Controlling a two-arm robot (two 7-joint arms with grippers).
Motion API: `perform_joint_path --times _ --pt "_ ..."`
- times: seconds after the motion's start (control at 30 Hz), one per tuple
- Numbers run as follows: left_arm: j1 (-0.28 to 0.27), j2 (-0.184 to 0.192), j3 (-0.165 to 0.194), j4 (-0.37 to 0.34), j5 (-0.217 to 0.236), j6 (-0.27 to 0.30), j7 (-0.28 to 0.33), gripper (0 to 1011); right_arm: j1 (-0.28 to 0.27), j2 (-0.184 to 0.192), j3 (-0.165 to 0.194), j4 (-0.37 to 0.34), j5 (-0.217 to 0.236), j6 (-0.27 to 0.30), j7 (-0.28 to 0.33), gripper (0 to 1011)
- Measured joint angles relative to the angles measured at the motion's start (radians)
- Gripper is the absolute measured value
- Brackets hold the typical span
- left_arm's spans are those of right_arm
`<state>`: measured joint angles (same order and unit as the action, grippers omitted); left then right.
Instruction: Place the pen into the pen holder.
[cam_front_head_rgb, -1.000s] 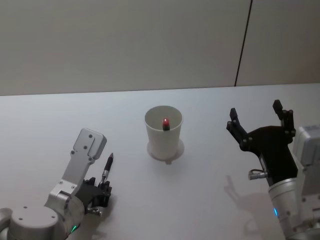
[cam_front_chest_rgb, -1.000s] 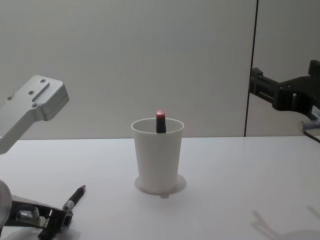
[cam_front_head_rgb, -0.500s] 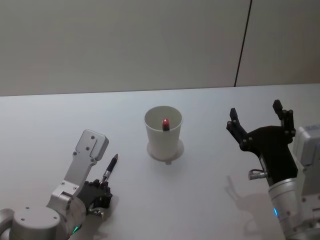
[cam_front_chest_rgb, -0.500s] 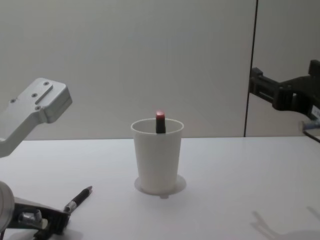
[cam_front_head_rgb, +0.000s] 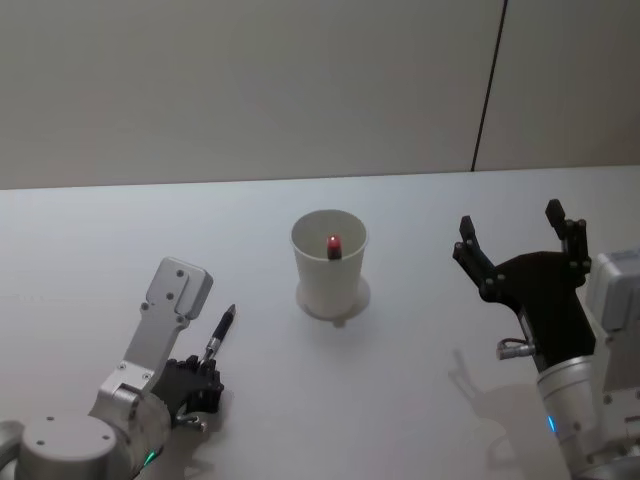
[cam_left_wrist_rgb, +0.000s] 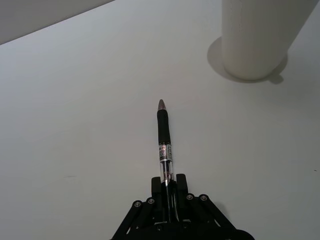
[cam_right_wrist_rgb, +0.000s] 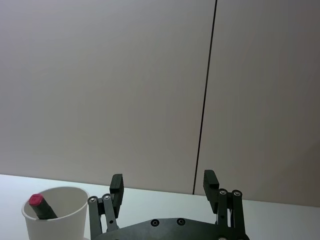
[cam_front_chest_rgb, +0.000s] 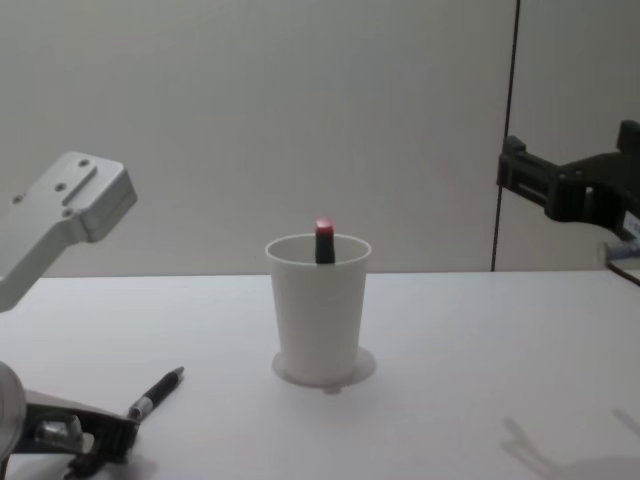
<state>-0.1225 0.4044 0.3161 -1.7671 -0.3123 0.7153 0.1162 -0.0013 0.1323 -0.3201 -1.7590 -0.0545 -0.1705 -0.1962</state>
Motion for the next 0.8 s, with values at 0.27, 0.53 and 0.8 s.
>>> perform_joint_path --times 0.27,0.53,0.8 --pt "0.014 0.007 -0.021 -0.011 -0.009 -0.082 0.006 178 0.000 0.000 0.000 0.000 0.000 0.000 0.000 1001" --pt "0.026 0.017 -0.041 -0.031 -0.023 -0.180 0.014 178 0.000 0.000 0.000 0.000 0.000 0.000 0.000 1001" --pt "0.039 0.026 -0.064 -0.049 -0.034 -0.306 0.016 178 0.000 0.000 0.000 0.000 0.000 0.000 0.000 1001"
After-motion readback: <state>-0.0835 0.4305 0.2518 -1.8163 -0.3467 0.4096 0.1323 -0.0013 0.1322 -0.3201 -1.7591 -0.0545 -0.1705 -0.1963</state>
